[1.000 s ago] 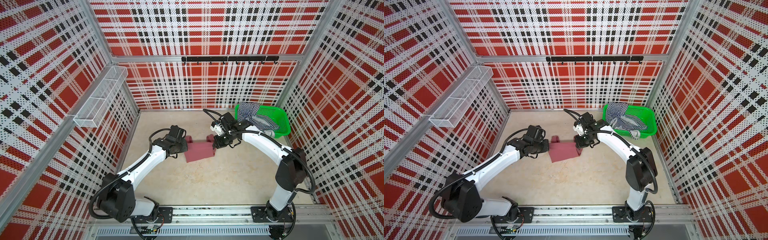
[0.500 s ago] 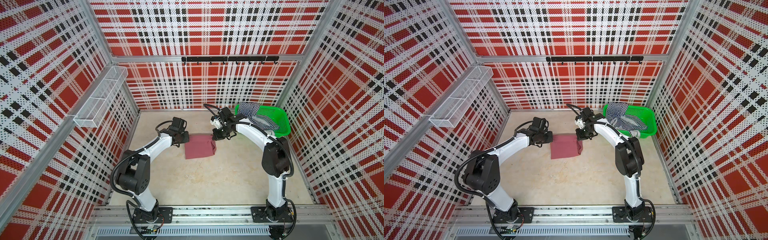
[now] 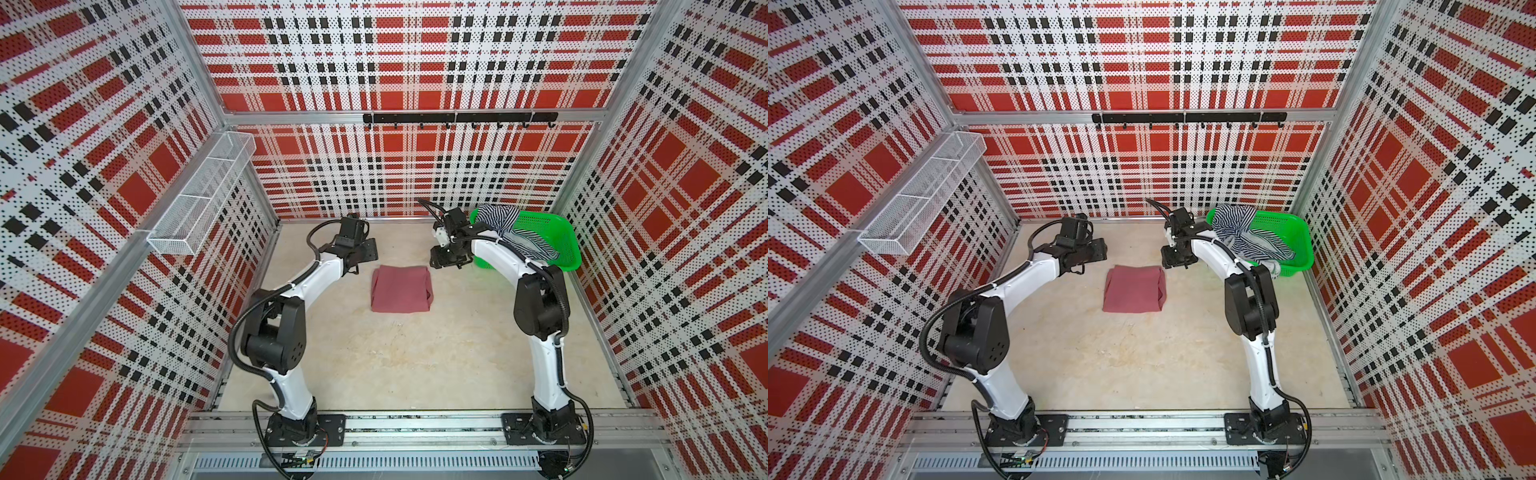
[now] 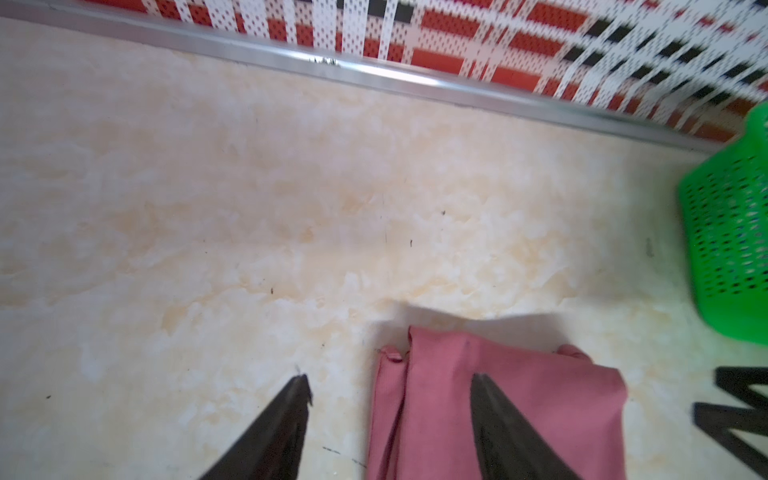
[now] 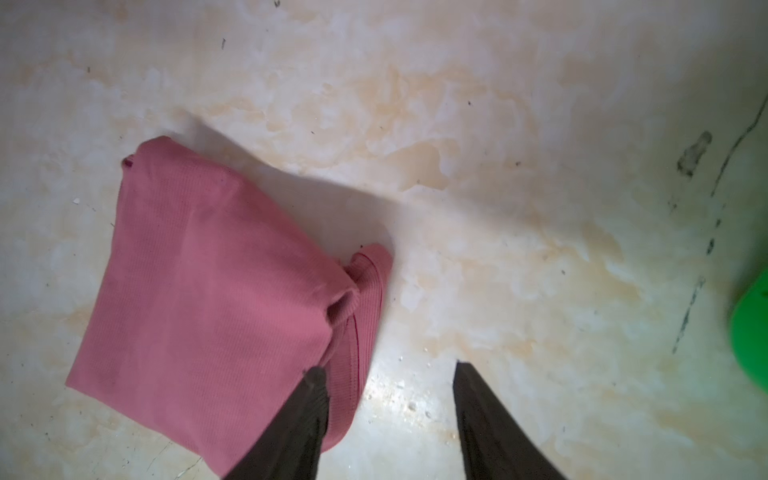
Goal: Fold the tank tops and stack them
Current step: 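Grasp the near edge of the folded pink tank top with both grippers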
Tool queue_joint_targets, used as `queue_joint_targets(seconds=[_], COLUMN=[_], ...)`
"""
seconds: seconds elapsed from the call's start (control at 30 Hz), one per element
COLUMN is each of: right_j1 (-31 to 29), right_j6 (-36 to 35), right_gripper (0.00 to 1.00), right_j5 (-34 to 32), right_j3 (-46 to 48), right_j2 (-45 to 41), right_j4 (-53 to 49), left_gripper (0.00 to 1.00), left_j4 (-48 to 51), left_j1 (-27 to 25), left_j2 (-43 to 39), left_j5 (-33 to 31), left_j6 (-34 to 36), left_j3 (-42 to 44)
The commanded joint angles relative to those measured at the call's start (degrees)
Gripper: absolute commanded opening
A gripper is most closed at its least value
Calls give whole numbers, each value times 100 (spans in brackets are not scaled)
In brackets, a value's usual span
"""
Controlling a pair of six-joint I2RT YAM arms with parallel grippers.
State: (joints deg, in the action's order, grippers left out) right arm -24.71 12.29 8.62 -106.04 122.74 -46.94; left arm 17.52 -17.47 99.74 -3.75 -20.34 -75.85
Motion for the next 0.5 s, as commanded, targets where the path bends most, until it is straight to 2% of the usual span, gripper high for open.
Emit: queue_joint_targets(seconds=[0.0,0.1,0.2,0.27,0.37,0.47], right_j1=[-361,-590,-658,-650,-581,-417], right_j6=[443,1115,1596,1723,1661,1571], right_gripper=[46,34,29,28,24,23], right_j5=[81,587,847,770,310,302], right_j3=[636,1432,1908,2200,2493,2673], right_j2=[-611,-775,-695,-655,-536,-416], right_j4=[836,1901,2530,2848,2983,3205], left_gripper=[58,55,53,53,51,49], left_j4=[-518,-1190,-1799,-2035,-2249,-2402], left_j1=[-370,-632,-717,-710,-582,-468], left_j2=[-391,-352,-202,-21,341,543], left_j5=[46,66,152,105,138,450], left_j6=[-652,-1197,-1588,-1696,-1736,-1726], left_j3=[753,1370,1845,2062,2309,2370])
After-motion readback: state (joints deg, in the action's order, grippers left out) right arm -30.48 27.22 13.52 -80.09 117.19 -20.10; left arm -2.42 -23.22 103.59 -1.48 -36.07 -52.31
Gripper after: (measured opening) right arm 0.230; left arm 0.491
